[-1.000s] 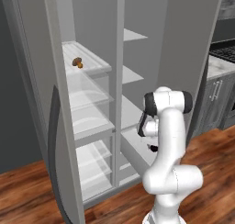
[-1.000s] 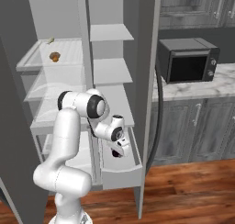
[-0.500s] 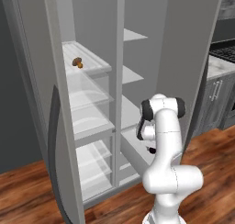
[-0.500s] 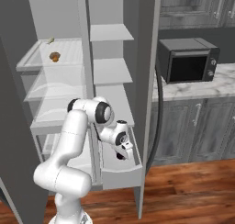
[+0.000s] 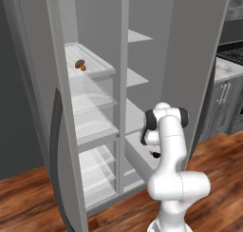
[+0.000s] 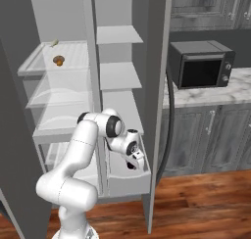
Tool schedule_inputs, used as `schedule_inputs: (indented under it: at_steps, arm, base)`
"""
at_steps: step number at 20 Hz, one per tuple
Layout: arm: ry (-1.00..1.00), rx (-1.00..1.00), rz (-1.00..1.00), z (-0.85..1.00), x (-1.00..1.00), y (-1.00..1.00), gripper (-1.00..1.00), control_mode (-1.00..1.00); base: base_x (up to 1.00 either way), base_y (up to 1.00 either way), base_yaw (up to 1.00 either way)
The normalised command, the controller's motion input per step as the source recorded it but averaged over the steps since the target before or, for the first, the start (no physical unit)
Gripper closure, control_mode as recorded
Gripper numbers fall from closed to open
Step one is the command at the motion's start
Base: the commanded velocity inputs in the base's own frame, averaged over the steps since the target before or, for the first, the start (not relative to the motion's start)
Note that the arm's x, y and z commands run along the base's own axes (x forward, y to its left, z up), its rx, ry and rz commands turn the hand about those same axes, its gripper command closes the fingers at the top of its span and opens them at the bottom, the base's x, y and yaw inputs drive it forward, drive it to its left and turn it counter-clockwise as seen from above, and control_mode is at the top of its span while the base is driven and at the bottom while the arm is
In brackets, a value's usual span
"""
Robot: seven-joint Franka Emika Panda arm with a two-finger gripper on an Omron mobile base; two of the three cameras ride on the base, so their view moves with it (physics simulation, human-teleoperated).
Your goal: Take the mushroom and eggplant from the fridge shelf and place them in the freezer drawer to begin freezing them.
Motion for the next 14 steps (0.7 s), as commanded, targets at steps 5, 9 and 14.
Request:
schedule_inputs:
  at_steps: [5,9,14]
  arm:
    - [0.0,0.0,-0.01,0.12,0.0,0.0,-1.0,-1.0]
    - [0.0,0.01,0.0,0.58,-0.25,0.0,-1.0,-1.0]
    - [-0.08,0.0,0.0,0.92,-0.51,0.04,-1.0,-1.0]
  base:
    - [0.0,0.0,0.0]
    - [0.0,0.0,0.0]
    - [0.0,0.0,0.0]
